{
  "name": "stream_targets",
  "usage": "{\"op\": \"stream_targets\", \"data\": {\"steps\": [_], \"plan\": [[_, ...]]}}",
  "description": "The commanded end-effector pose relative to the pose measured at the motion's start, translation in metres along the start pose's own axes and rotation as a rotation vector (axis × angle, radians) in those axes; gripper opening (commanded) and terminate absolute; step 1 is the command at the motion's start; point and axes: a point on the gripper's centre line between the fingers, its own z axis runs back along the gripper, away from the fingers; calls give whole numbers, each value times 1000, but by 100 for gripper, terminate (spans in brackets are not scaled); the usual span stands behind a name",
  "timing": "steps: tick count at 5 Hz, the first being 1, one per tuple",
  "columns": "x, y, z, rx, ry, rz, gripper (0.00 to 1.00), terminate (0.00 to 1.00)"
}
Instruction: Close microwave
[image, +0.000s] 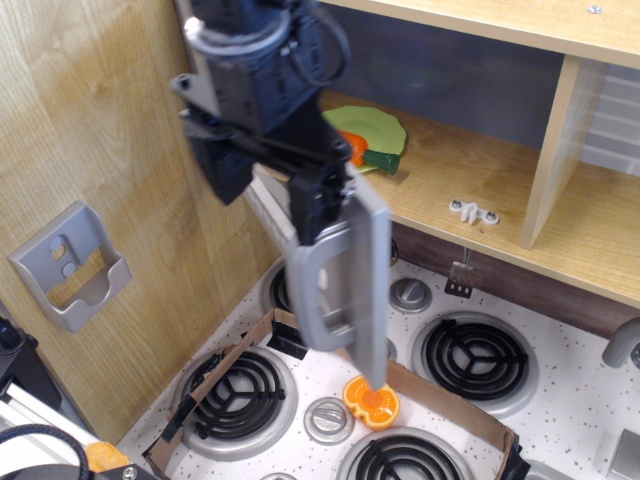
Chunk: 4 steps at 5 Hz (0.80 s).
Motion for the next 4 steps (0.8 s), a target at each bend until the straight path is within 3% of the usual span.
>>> {"op": "stream_targets", "data": {"steps": [1,3,4], "plan": [[27,-15,-1,-18,-11,-16,100,0],[63,-30,-1,-33,15,-46,100,0],[74,-37,1,-15,0,-58,100,0]]}}
